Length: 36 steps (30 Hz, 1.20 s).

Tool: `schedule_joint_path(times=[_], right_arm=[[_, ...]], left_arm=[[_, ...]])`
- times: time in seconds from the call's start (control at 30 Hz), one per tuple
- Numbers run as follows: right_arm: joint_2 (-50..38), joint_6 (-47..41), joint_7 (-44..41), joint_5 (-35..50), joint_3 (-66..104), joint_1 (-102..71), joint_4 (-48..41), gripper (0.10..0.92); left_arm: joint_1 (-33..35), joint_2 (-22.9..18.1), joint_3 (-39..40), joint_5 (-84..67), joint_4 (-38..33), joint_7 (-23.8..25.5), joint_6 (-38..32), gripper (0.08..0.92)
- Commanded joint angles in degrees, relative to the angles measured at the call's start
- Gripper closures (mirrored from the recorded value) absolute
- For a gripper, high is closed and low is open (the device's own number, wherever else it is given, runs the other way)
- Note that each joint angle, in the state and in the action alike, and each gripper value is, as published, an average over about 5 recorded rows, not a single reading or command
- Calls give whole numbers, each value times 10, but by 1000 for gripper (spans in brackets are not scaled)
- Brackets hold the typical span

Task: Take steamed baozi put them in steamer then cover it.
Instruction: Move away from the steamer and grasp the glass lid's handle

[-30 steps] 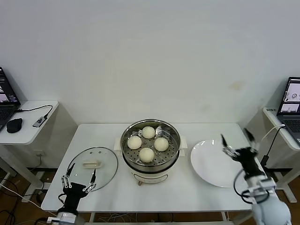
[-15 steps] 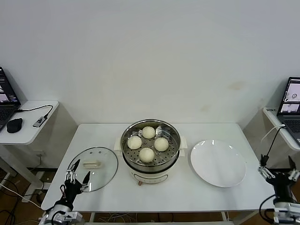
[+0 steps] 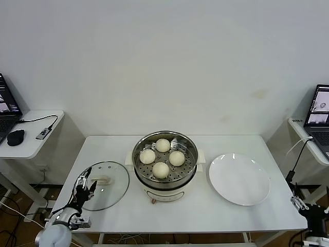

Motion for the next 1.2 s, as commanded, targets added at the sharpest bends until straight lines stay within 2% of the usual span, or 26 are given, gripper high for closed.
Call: schedule_joint_path(times=[0.03,0.77,0.9,1.2], right_arm=[[17,2,4,-9,14,-13,0,203],[15,4,3,-15,12,-9,-18,203],[16,5,3,-18,9,-7,-21,203],[19,6,3,-23,2,-8,-22,203]], left_arm=[[-67,7,34,37,70,5,0,177],[-131,-4,58,40,129,9,3,183],[-134,-3,61,39,135,14,2,260],[-145,-8,68,34,154,14,-1,520]])
